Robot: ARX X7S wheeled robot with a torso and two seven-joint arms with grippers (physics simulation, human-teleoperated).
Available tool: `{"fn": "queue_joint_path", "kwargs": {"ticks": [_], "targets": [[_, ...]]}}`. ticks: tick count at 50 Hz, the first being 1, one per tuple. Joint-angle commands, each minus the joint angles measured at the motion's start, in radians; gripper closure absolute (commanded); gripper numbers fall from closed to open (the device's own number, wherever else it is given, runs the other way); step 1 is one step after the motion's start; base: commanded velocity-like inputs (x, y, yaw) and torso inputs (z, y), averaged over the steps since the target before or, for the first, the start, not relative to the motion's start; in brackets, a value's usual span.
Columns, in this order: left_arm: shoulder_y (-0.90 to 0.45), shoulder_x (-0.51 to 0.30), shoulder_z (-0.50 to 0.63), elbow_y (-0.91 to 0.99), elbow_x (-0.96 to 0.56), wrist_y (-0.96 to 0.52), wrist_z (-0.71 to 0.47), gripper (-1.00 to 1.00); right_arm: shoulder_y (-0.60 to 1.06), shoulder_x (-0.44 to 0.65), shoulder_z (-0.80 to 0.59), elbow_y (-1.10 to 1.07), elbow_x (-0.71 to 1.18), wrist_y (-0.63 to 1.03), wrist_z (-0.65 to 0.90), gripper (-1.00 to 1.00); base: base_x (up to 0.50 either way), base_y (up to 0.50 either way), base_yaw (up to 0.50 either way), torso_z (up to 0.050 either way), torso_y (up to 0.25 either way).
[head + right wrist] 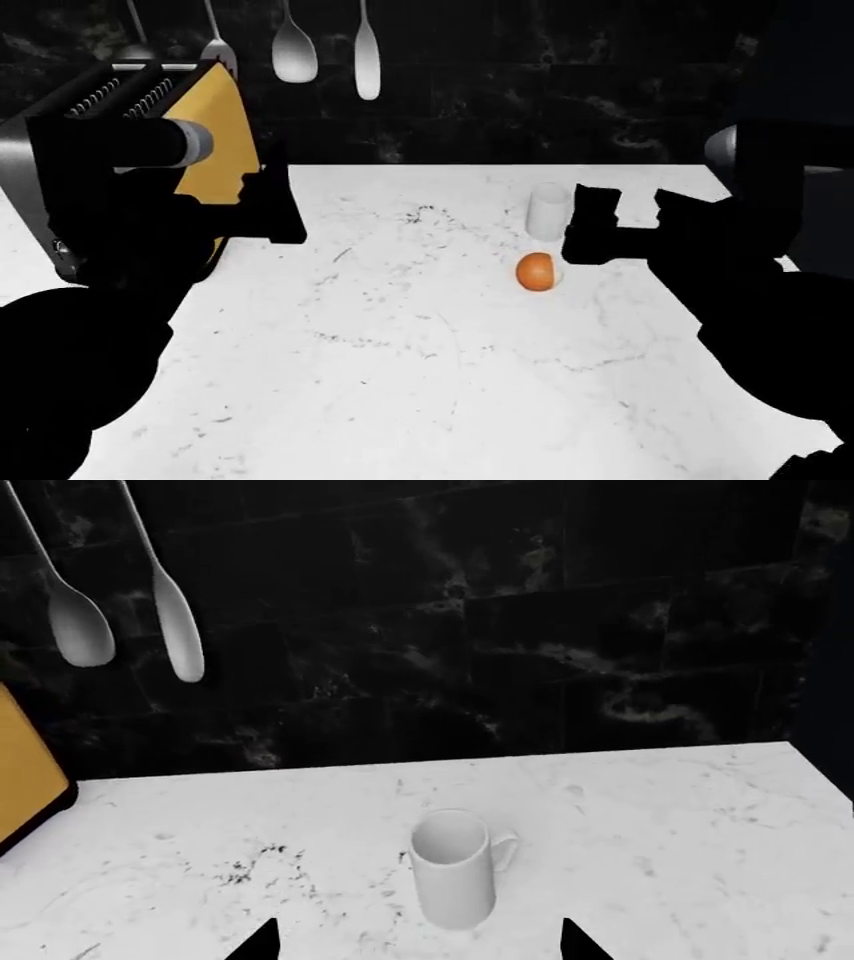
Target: Pick the egg from the counter and place it in the cabinet.
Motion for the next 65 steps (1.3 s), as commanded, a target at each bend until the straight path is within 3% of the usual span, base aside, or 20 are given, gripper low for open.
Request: {"fn": "queue_joint_path", "kwargs": {"ticks": [1,10,16,32,45,65], "targets": [[0.028,-0.009,0.009,-0.007,0.004,0.025,0.006,-1.00,0.027,0.019,-0.025,0.126,0.212,0.042,0.187,-1.00,0.00,0.00,0.00,0.000,0.000],[0.045,-0.015,0.020,-0.028,0.016,0.056,0.015,-1.00,0.042,0.047,-0.086,0.208,0.316,0.033,0.279,-1.00,0.00,0.00,0.00,0.000,0.000],[0.046,-0.019,0.023,-0.034,0.016,0.063,0.014,-1.00,0.106,0.078,-0.145,0.306,0.489,0.029,0.439,-1.00,0.00,0.00,0.00,0.000,0.000],[0.071,-0.025,0.029,-0.052,0.021,0.095,0.017,-1.00,0.154,0.155,-0.327,0.411,0.792,-0.024,0.631,-1.00,0.00,0.00,0.00,0.000,0.000],[0.089,-0.031,0.043,-0.074,0.032,0.125,0.023,-1.00,0.181,0.168,-0.396,0.439,0.801,-0.029,0.612,-1.00,0.00,0.00,0.00,0.000,0.000],[0.120,-0.034,0.050,-0.101,0.043,0.166,0.027,-1.00,0.156,0.154,-0.453,0.436,0.659,-0.019,0.467,-1.00,0.00,0.00,0.00,0.000,0.000]]}}
